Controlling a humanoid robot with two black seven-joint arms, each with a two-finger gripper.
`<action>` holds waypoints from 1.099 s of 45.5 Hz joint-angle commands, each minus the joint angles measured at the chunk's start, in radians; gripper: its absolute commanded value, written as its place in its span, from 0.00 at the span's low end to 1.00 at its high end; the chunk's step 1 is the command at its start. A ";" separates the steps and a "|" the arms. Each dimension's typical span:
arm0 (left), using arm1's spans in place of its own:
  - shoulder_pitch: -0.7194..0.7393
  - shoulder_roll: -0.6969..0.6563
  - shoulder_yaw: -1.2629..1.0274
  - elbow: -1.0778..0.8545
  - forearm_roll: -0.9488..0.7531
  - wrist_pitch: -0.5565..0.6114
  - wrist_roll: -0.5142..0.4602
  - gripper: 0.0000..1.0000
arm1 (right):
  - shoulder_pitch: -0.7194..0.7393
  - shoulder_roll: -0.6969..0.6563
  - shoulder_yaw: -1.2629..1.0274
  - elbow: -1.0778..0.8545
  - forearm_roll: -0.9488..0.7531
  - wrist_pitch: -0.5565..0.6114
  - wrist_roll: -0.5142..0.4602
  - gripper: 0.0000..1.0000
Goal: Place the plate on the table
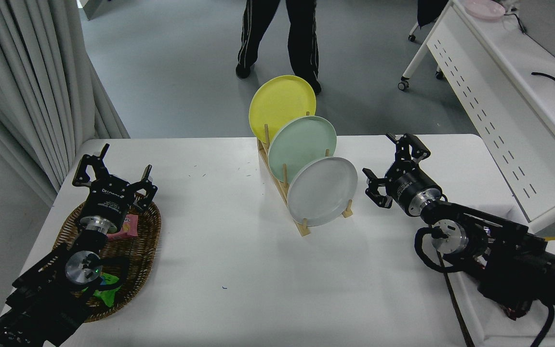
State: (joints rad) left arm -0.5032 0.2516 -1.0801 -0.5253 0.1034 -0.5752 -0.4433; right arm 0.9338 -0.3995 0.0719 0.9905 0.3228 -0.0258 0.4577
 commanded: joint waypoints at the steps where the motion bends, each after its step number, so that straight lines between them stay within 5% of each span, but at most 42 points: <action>1: 0.000 0.000 0.000 0.001 -0.001 0.000 0.000 1.00 | 0.135 -0.074 -0.164 0.169 0.028 -0.006 0.001 0.99; 17: 0.000 0.000 0.000 -0.001 -0.001 0.000 0.000 1.00 | 0.352 -0.032 -0.426 0.214 0.303 -0.043 -0.011 0.99; 34: 0.000 0.000 0.000 0.001 -0.001 0.000 0.000 1.00 | 0.470 -0.028 -0.595 0.224 0.328 -0.049 -0.025 0.99; 43: 0.000 0.000 0.000 0.001 -0.001 0.000 0.000 1.00 | 0.487 -0.007 -0.603 0.209 0.368 -0.068 -0.319 0.99; 50: 0.000 0.000 0.000 0.001 0.001 0.000 0.000 1.00 | 0.481 0.008 -0.557 0.168 0.340 -0.072 -0.352 0.99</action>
State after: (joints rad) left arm -0.5032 0.2516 -1.0801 -0.5247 0.1035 -0.5752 -0.4433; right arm 1.3991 -0.4144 -0.5010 1.1985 0.6708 -0.0876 0.2350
